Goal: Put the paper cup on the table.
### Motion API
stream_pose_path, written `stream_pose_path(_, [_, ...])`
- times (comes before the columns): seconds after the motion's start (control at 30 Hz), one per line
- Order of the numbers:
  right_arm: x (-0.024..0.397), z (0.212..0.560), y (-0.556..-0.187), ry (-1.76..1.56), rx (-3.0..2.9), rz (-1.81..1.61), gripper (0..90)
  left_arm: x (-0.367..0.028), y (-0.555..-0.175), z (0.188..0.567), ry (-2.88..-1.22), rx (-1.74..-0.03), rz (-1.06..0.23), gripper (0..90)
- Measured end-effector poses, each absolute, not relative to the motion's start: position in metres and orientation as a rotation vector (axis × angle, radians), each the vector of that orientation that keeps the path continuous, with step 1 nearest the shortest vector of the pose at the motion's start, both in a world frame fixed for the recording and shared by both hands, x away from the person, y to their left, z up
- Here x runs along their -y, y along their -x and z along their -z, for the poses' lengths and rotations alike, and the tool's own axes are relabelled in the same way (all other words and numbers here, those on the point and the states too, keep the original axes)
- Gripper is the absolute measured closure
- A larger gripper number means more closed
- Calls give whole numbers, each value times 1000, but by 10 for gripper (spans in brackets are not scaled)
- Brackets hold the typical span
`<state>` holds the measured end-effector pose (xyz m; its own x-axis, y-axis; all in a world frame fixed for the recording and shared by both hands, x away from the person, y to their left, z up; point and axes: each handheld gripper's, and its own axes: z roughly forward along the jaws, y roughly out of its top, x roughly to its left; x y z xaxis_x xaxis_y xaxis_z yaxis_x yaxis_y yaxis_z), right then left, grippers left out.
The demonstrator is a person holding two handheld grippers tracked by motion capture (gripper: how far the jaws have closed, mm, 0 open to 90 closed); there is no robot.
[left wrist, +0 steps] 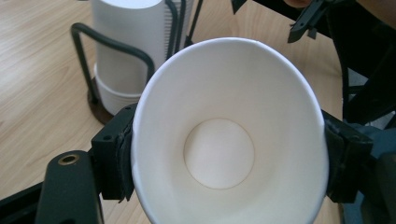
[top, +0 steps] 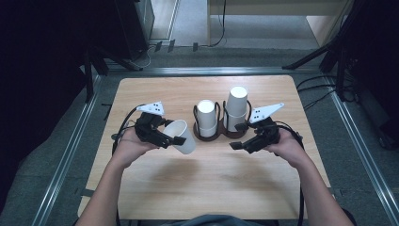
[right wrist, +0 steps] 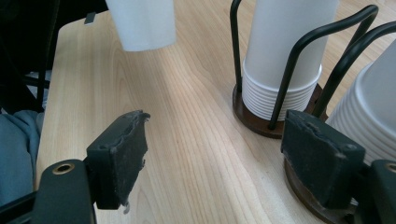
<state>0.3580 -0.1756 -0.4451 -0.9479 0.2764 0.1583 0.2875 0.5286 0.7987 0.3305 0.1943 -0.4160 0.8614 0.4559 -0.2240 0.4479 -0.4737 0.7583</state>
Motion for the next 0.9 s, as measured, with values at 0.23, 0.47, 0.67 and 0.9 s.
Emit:
stream_pose_path(0.23, [177, 444, -360, 503, 2735, 1437, 227, -215, -333, 418, -2109, -707, -37, 224])
stream_pose_path(0.47, [180, 445, -360, 499, 2731, 1422, 238, -233, -340, 421, -2098, -761, -57, 224])
stream_pose_path(0.67, [181, 445, -359, 503, 2728, 1422, 238, -249, -346, 427, -2090, -817, -72, 221])
stream_pose_path(0.9, [186, 447, -358, 528, 2725, 1415, 238, -261, -354, 430, -2089, -883, -108, 221])
